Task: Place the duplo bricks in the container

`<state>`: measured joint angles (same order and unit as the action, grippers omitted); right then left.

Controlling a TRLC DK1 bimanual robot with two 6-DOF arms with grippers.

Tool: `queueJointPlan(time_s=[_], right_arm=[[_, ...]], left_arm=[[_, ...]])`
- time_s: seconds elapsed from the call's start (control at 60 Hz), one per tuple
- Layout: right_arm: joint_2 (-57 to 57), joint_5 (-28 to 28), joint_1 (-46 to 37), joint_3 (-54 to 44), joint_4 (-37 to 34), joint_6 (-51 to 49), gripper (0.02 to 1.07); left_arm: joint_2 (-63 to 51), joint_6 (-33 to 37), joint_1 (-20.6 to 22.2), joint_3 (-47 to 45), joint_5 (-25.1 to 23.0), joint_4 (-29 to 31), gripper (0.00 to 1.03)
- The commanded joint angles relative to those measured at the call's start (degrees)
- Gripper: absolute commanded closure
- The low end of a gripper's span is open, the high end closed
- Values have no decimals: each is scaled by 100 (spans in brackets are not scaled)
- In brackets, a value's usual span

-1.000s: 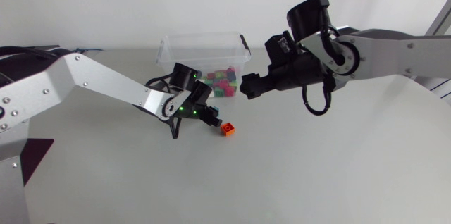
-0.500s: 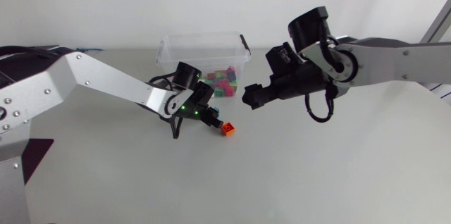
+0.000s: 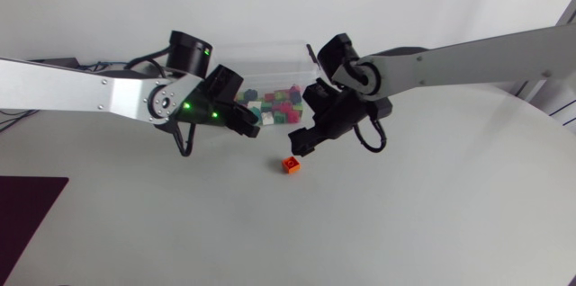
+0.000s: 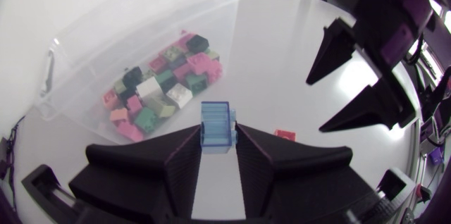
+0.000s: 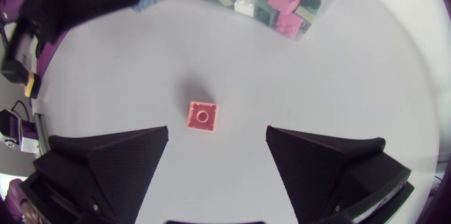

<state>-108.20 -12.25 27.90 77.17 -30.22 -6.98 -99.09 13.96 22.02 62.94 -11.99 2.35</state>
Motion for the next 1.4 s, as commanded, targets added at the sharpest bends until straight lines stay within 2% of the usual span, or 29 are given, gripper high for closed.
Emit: queueJointPlan(time_s=[0.0, 0.35, 0.517, 0.817, 1.05, 1.15, 1.317, 1.383], right_arm=[[-386, -23, 119, 334, -274, -172, 7], [-1599, 214, 277, 1890, -1680, -462, 8], [-1994, 293, 339, 2426, -1988, -515, 10], [-2416, 443, 453, 2716, -2155, -515, 14], [-2557, 566, 479, 2804, -2225, -515, 26], [-2636, 592, 506, 2857, -2278, -506, 39], [-2618, 627, 567, 2769, -2225, -471, 70], [-2530, 654, 585, 2681, -2199, -453, 70]], left_arm=[[320, 37, -137, -53, -93, 90, 77], [601, -288, -471, 491, -111, 73, 77], [522, -429, -567, 817, -102, -33, 77], [91, -481, -699, 1151, -102, -191, 77], [-111, -534, -787, 1326, -102, -314, 77], [-199, -552, -813, 1388, -102, -376, 77], [-348, -596, -857, 1511, -102, -551, 77], [-462, -648, -884, 1616, -102, -578, 77]])
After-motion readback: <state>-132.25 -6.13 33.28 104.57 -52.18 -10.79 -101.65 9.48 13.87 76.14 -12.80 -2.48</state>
